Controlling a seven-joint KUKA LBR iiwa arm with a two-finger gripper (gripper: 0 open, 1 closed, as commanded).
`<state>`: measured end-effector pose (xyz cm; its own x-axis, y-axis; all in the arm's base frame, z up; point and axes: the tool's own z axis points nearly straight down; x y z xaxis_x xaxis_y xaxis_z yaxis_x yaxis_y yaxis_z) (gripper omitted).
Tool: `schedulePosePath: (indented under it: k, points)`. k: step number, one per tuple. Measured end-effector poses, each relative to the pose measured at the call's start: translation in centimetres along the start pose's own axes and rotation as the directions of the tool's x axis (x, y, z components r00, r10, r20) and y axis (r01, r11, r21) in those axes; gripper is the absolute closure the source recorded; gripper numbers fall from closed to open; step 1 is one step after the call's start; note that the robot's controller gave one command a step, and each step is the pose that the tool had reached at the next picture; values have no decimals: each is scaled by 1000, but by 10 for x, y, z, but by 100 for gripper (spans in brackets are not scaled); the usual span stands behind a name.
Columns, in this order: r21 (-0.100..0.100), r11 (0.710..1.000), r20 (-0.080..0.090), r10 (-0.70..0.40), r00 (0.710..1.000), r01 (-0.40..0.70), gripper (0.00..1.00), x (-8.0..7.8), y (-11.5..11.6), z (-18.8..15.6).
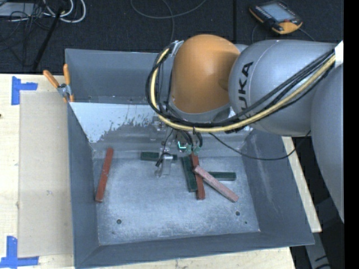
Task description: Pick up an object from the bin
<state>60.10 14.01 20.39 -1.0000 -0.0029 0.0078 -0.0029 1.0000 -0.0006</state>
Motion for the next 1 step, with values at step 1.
schedulePosePath:
  k: [1]
  points:
    - [-1,1000,7,4,1000,-4,0,-2,-1,-4]
